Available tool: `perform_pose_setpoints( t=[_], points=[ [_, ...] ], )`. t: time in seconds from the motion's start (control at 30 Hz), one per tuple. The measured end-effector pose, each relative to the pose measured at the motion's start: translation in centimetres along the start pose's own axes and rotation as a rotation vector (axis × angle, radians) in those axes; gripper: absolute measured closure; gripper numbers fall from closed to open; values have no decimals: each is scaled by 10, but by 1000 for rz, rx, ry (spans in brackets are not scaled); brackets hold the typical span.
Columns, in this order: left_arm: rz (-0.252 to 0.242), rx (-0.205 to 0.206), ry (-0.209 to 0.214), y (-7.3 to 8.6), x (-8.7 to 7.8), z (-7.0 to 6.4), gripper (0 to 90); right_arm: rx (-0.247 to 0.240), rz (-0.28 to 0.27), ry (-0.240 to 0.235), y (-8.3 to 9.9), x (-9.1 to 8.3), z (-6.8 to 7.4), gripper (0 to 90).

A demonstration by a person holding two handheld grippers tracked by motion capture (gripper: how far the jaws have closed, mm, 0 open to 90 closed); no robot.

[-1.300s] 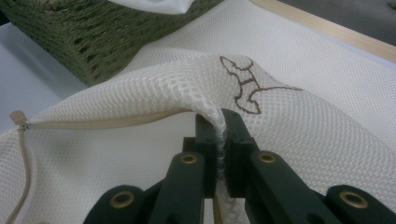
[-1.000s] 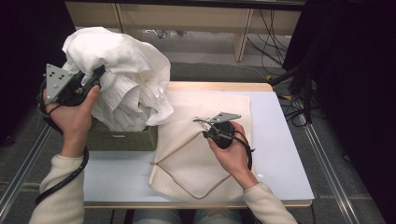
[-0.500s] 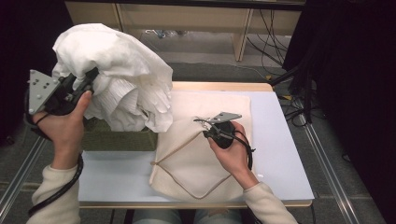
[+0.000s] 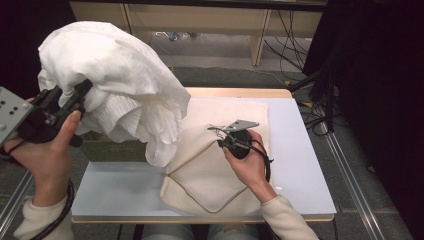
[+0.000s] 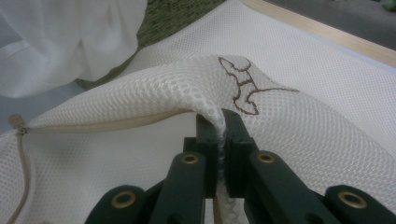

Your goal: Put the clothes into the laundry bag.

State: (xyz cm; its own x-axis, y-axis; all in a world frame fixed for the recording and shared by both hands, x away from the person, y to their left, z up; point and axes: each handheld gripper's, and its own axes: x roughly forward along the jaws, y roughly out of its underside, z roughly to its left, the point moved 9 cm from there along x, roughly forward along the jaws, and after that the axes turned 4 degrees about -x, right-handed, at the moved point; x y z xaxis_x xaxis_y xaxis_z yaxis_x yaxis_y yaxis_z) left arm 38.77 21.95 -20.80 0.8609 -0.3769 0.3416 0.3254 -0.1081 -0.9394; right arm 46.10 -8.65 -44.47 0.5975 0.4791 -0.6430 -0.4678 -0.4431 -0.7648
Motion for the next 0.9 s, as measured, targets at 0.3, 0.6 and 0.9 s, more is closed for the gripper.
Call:
perform_pose_setpoints(
  t=[0.3,0.6,0.9],
  points=[
    [-81,9,68,-46,-32,-25,718,-45,-3,-2,-1,0,-2,877],
    [-34,-33,250,-48,-45,-67,718,-20,9,-1,0,-1,1,877],
    [142,-135,441,-2,-39,-95,718,-39,-4,-2,-2,-4,-1,886]
  ],
)
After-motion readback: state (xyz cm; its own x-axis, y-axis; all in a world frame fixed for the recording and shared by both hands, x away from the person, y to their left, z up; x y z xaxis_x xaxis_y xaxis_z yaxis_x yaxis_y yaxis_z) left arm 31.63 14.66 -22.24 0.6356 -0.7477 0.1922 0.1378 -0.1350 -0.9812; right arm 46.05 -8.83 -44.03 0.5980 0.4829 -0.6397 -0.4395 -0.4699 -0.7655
